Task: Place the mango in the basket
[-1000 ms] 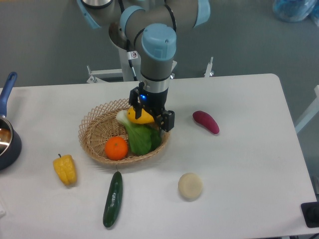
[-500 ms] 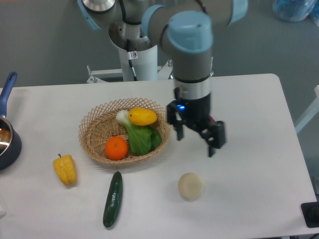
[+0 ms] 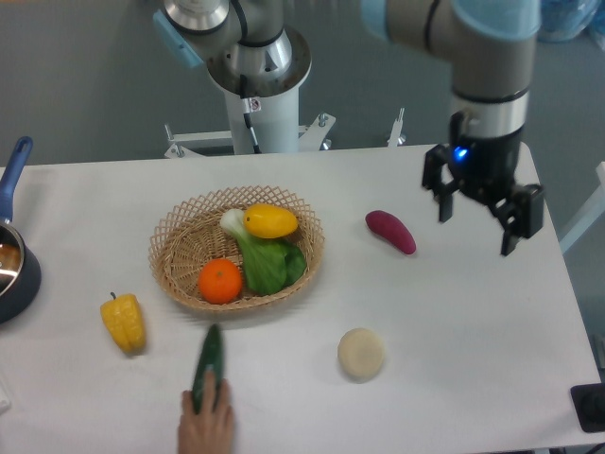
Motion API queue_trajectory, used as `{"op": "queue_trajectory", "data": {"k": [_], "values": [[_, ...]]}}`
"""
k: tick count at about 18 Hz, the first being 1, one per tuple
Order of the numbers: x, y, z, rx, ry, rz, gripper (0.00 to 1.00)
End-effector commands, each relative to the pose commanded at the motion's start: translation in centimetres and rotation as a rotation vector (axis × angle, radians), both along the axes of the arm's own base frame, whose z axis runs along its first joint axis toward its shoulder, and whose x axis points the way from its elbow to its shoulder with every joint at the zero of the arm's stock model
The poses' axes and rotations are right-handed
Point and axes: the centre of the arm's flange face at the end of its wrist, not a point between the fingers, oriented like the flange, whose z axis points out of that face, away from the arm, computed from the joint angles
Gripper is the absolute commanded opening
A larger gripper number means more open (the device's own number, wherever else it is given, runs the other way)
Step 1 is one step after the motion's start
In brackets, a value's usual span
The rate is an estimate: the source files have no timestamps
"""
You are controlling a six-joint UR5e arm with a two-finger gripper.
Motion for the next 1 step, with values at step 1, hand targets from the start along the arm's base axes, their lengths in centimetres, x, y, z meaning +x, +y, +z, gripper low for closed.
{"op": "queue_trajectory", "data": {"k": [1], "values": [[0.00, -0.50, 0.03, 0.023, -0.008, -0.001, 1.00]]}}
